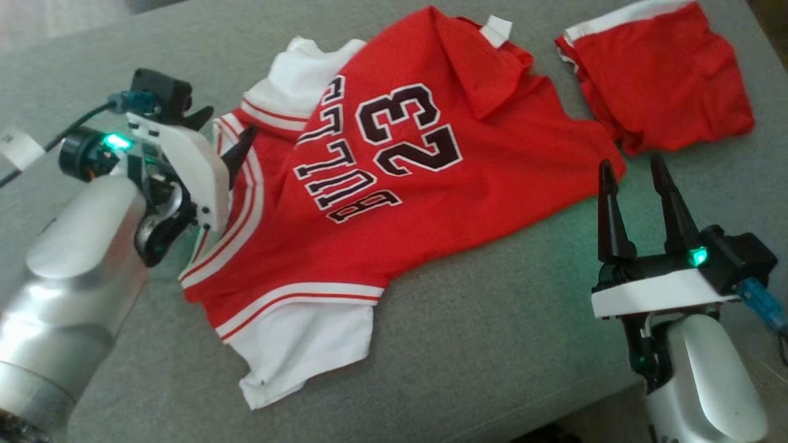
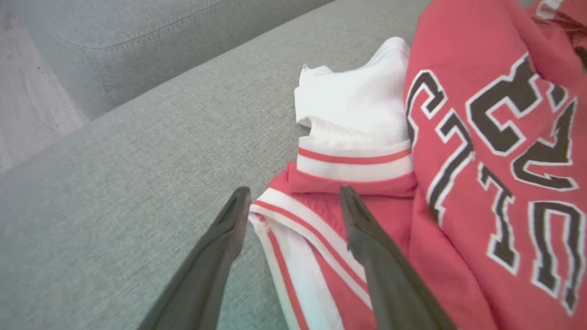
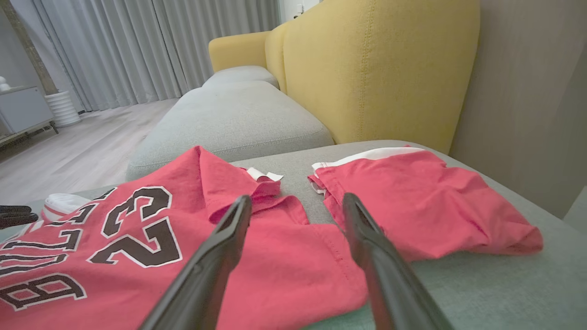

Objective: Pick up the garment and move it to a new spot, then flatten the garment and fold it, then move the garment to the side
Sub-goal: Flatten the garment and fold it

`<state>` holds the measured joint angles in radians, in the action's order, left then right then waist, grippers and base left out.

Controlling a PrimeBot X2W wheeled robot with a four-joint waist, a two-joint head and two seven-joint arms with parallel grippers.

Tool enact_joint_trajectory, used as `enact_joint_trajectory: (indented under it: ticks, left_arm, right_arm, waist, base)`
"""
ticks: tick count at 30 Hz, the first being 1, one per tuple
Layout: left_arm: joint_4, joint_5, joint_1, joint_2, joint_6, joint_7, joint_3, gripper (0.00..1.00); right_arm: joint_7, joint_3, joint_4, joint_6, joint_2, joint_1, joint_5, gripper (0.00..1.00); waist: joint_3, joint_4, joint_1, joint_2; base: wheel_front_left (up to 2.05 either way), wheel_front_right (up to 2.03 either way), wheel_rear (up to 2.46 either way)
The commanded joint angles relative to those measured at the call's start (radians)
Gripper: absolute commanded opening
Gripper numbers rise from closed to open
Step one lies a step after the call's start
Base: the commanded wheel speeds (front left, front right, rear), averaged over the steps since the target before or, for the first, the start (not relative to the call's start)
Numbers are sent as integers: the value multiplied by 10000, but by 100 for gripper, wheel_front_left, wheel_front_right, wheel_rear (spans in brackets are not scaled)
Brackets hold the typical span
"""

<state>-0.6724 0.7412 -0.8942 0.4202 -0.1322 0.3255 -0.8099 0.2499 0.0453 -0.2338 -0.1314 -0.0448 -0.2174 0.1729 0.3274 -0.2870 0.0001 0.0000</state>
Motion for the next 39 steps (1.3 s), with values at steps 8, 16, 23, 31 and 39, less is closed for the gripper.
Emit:
enact_joint_trajectory:
  ticks: [8, 16, 23, 31, 39]
  left_arm:
    - [-614, 612, -862, 696, 16, 428, -924, 100]
    - [-1429, 466, -1678, 847, 102, -1020, -1045, 0]
    - [-2527, 0, -2578, 845, 1201, -2968, -556, 0]
    - [-3662, -251, -3595, 767, 2072, -4645, -148, 70]
    - [-4219, -415, -3560, 66, 1768, -5358, -430, 100]
  right_arm:
    - [117, 239, 563, 7, -55, -240, 207, 100]
    - [117, 112, 601, 7, -55, -324, 161, 100]
    - [118, 134, 595, 7, -55, -418, 81, 100]
    - [118, 300, 523, 7, -55, -554, -47, 100]
    - [118, 192, 494, 7, -54, -684, -230, 100]
  waist:
    - [329, -459, -1, 0]
    - [348, -281, -1, 0]
    - [395, -78, -1, 0]
    - [515, 41, -1, 0]
    - [276, 627, -1, 0]
  base:
    - [0, 0, 0]
    - [0, 0, 0]
    - [0, 0, 0]
    - [0, 0, 0]
    - [0, 0, 0]
